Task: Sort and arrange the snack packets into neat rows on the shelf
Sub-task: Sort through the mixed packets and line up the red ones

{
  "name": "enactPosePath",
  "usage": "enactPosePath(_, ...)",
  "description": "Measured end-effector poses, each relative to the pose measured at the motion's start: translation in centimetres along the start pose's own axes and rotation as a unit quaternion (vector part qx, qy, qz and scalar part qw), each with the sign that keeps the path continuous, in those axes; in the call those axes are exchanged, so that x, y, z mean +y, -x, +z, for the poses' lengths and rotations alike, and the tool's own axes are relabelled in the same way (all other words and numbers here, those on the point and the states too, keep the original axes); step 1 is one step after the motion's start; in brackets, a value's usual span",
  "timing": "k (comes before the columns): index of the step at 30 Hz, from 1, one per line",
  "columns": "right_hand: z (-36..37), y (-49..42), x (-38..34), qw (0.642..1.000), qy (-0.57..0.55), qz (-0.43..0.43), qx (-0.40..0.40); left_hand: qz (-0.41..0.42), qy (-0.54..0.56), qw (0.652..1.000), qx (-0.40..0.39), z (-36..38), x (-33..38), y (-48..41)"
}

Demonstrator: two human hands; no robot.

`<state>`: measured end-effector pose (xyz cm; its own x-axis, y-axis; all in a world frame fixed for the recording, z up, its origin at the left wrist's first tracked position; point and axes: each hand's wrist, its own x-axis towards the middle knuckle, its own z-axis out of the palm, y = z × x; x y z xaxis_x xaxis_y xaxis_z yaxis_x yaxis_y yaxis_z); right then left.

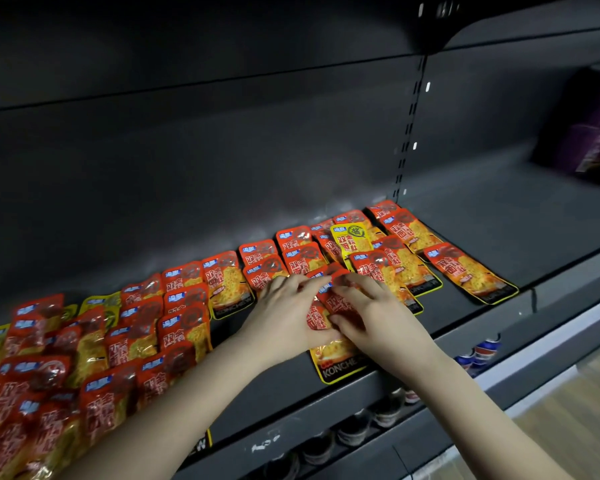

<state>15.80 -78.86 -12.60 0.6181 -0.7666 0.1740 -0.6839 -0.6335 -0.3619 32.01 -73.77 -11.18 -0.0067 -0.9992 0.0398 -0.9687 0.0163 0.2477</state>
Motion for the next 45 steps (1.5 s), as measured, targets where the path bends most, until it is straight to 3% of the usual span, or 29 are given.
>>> enactPosePath(7, 0.0, 0.0, 0.6, 1.000, -0.013, -0.014, 0.015, -0.017, -0.005, 1.000, -0.024, -1.2, 0.3, -0.2)
enactPosePath(28, -3.0, -3.0, 4.9, 0.999, 0.031, 0.041, 0.014, 0.035, 0.043, 0.998, 0.024, 0.0, 1.1, -7.8)
enactPosePath(38, -2.9, -5.8, 5.3, 0.997, 0.057, 0.046, -0.005, 0.003, 0.015, 1.000, 0.014, 0.4, 0.5, -10.3)
enactPosePath(45, -1.6, -7.3, 5.6, 0.996, 0.042, 0.074, -0.037, 0.031, 0.024, 0.999, 0.016, 1.1, -0.3, -10.9)
